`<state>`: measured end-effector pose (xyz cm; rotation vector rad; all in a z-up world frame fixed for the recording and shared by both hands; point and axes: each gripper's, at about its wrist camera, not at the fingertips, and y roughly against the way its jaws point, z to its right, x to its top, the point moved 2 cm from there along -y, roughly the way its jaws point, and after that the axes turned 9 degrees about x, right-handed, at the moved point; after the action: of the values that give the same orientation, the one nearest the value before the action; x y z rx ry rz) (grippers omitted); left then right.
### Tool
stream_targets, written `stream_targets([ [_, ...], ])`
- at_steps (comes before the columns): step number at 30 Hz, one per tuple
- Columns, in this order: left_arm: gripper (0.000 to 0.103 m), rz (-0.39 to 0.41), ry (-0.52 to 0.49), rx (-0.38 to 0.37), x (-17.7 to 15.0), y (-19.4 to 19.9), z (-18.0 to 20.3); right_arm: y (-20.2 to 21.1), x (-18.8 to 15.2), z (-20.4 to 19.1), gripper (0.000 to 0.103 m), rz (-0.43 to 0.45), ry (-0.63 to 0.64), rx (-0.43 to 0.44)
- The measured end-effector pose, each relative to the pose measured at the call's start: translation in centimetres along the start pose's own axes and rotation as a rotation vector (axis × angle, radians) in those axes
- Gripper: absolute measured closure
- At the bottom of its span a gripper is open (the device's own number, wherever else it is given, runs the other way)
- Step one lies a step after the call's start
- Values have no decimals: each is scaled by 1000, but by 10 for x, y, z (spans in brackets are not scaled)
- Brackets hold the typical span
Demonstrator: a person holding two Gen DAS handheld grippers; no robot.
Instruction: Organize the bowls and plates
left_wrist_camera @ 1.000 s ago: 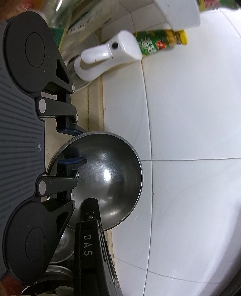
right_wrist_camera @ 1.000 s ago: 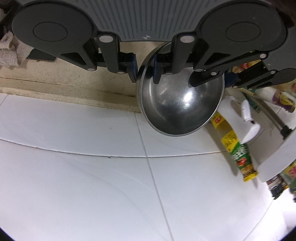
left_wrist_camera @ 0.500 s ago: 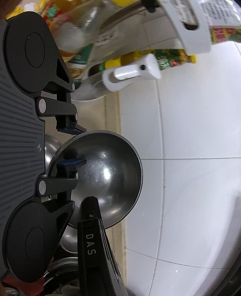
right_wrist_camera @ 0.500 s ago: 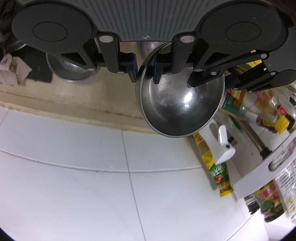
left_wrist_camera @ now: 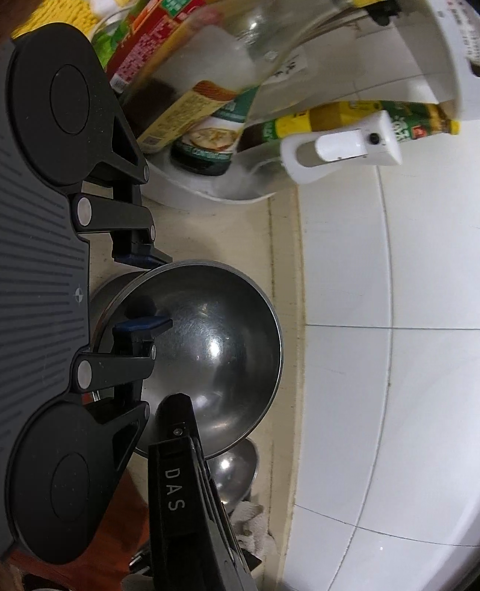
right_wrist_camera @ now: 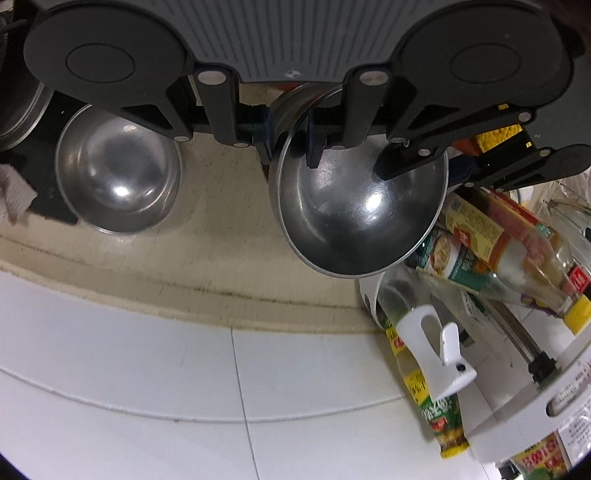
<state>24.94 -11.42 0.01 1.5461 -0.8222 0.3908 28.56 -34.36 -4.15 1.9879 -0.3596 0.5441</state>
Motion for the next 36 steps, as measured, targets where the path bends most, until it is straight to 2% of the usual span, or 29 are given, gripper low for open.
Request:
stream_targets([
  [9,69,-43,-29,-2,-10,-17,-3,-20,-4,3,85,-61,5,-4],
  [13,68,-31,-27,4,-10,-18,-9,-21,-2,3,82,-50,48,-55],
  [17,67,-14,-28,6,-5,-15,-10,-15,-1,12,82,-37,27,-63],
  [22,66,17,-43,-3,4,-3,-2,5,-4,17,82,3,17,-50],
  [27,66,53,-74,-26,13,7,15,39,-3,17,82,83,8,-30],
  [33,66,75,-114,-64,20,14,43,71,-2,36,82,149,-25,-67],
  [36,61,79,-135,-86,23,13,61,81,-6,52,82,166,-58,-95],
])
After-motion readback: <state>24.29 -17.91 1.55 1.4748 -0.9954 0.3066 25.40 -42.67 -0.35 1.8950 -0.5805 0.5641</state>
